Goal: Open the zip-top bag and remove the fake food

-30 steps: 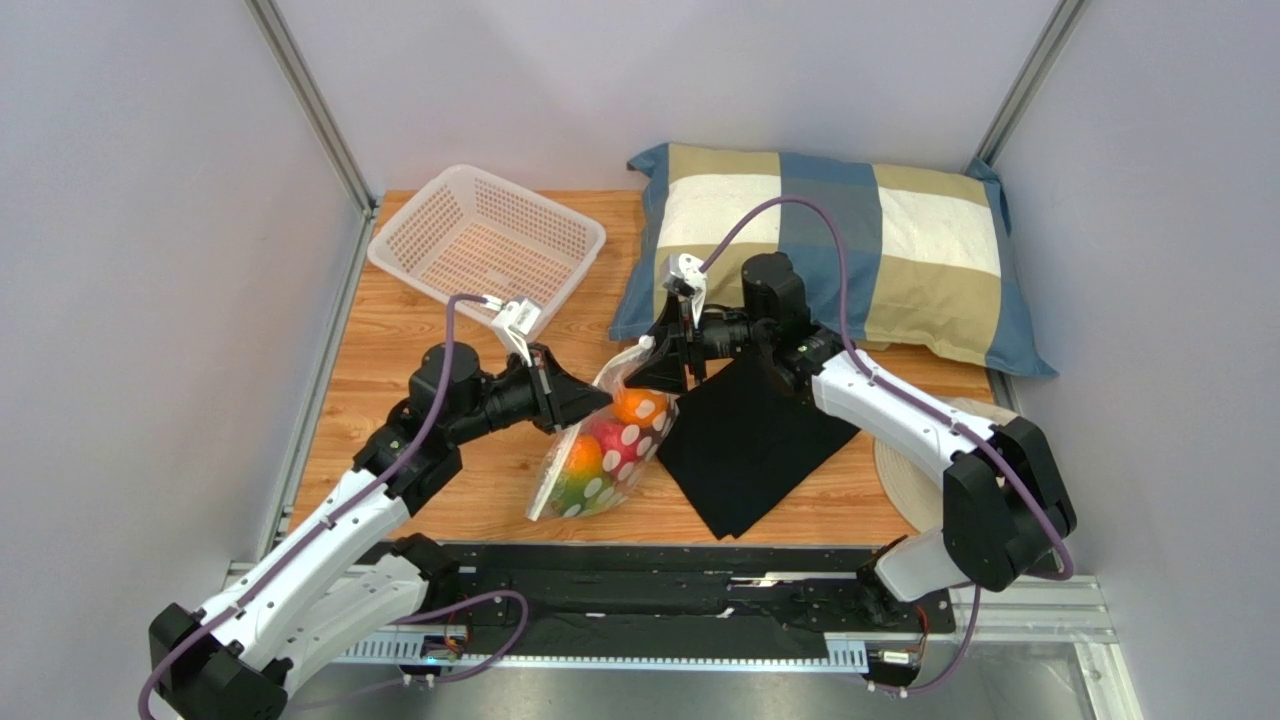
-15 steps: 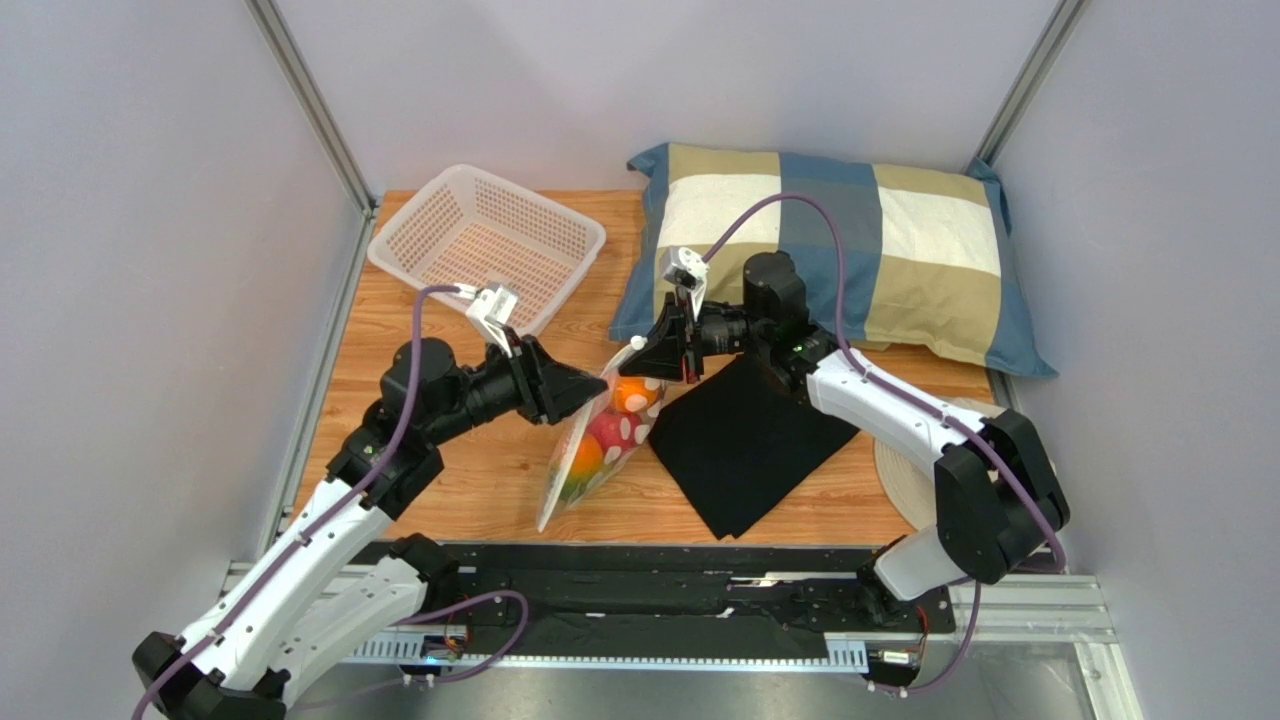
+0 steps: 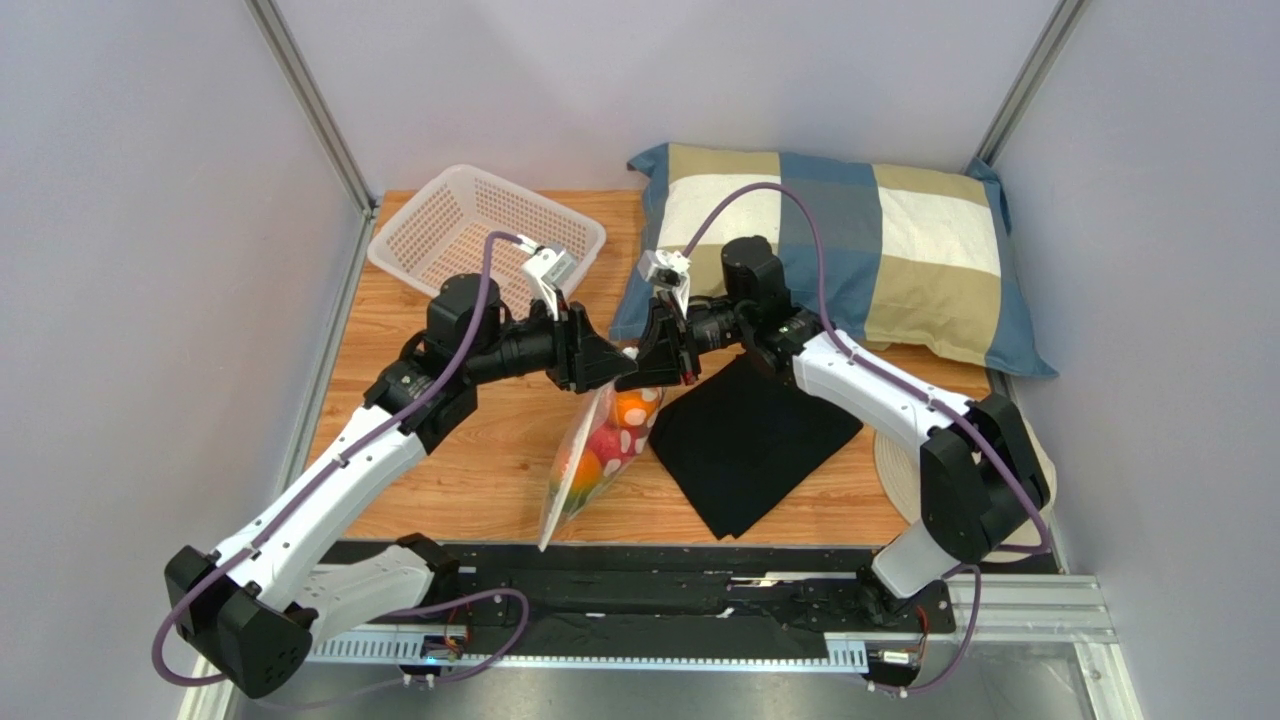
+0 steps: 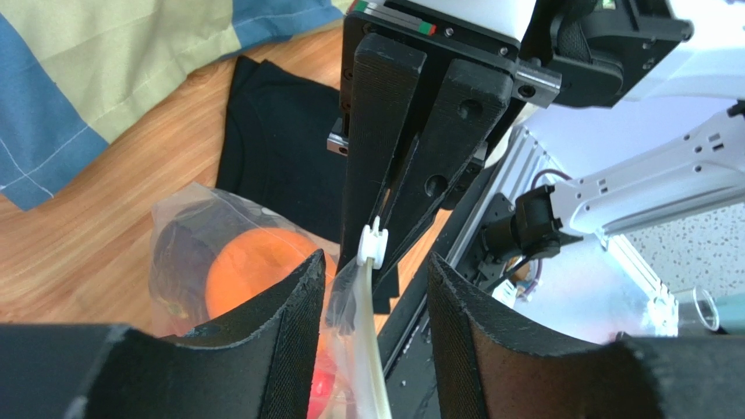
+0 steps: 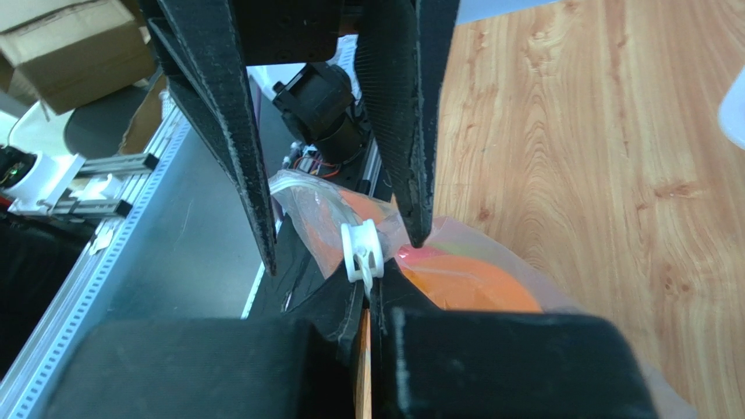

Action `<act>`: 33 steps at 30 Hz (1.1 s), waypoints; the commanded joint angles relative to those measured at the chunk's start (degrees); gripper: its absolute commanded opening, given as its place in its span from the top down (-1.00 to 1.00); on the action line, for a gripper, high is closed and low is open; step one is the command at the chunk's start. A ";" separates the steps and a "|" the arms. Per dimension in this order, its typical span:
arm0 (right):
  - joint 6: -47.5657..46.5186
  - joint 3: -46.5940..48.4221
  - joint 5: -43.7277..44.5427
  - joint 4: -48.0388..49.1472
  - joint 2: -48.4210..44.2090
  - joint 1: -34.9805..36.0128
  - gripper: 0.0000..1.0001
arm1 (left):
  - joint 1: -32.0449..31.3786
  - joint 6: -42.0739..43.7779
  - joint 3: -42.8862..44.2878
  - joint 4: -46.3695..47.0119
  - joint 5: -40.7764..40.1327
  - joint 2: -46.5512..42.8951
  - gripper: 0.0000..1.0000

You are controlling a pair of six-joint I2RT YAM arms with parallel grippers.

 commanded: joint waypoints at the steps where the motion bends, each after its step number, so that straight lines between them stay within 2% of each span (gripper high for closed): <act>1: -8.37 5.18 -5.59 -8.62 1.36 0.33 1.00 | 0.02 4.20 1.87 0.73 2.88 -0.16 -0.07; 2: -9.87 5.80 -5.68 -12.65 1.54 0.33 1.00 | -0.07 4.28 1.96 0.82 2.97 0.36 -0.07; 4: -11.99 6.77 -5.68 -14.62 1.54 0.24 1.00 | 0.02 3.85 2.05 1.43 3.76 0.89 -0.01; 13: -10.77 6.77 -5.59 -14.01 1.45 0.68 1.00 | 0.02 2.88 1.70 2.32 2.89 2.30 0.32; 15: -10.77 6.68 -5.50 -14.10 1.45 0.85 1.00 | 0.02 2.70 1.87 2.66 2.53 2.39 0.34; 18: -10.50 6.95 -5.16 -14.28 1.54 1.12 1.00 | 0.02 2.35 2.05 3.20 3.14 2.92 0.56; 19: -10.15 6.95 -4.89 -14.02 1.63 1.21 1.00 | 0.02 2.61 2.13 3.02 2.97 3.01 0.75; 22: -4.55 6.95 -3.23 -10.25 2.24 1.82 1.00 | 0.02 2.79 1.35 2.76 2.79 2.57 1.00; 26: 7.85 3.52 2.93 7.20 2.59 1.65 1.00 | 0.02 2.09 -0.76 -3.56 -3.44 -0.76 1.00; 29: 16.90 4.22 1.97 16.18 5.75 1.56 1.00 | 0.02 -1.50 -6.64 -3.57 -4.67 -6.98 1.00; 33: 21.57 6.32 1.36 21.22 10.14 1.29 1.00 | -0.07 -6.07 -12.88 -8.66 -8.00 -17.01 1.00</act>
